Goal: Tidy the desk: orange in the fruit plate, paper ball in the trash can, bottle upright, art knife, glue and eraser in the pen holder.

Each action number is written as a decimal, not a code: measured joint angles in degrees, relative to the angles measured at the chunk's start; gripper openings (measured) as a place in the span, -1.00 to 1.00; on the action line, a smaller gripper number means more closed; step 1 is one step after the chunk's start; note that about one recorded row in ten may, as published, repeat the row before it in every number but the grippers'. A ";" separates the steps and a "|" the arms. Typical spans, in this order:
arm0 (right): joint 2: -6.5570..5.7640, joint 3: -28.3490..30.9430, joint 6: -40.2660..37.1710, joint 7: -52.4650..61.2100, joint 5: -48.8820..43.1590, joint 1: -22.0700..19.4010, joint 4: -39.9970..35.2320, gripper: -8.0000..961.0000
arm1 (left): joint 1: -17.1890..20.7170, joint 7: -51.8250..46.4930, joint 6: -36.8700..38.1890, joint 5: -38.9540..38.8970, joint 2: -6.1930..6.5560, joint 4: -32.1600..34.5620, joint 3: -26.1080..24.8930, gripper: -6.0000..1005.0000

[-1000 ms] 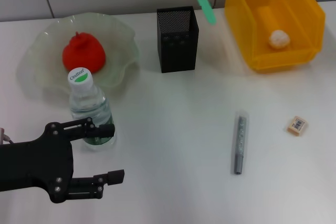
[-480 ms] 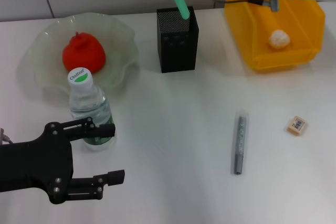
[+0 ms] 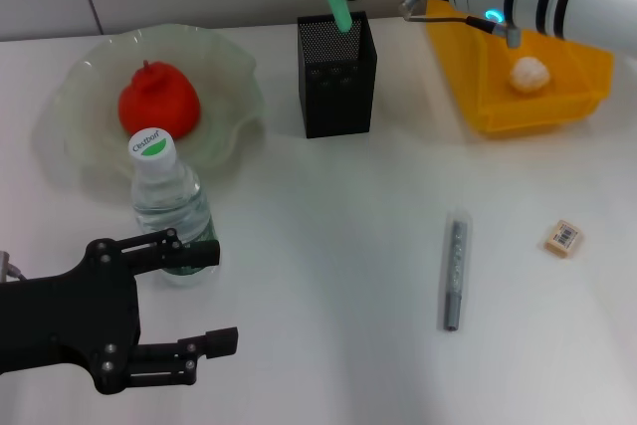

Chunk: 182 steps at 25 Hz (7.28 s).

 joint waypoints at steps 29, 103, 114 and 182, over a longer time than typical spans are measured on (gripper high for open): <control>-0.07 -0.02 -4.35 -24.11 19.78 0.47 14.11 -0.33 | 0.66 -0.02 0.31 -1.56 0.00 -0.02 0.51 0.59; -0.48 5.38 -51.96 68.95 -82.99 0.55 -16.86 0.49 | -0.17 2.25 0.23 -2.08 -0.08 -1.52 1.19 0.59; -0.44 5.39 -50.69 68.35 -83.24 0.45 -15.42 0.48 | -0.23 2.24 0.24 -2.25 -0.08 -1.57 1.19 0.59; -0.24 5.73 -19.66 57.49 -61.54 10.57 -10.90 -0.05 | -0.31 2.00 -0.03 -2.96 -0.08 -1.60 1.72 0.59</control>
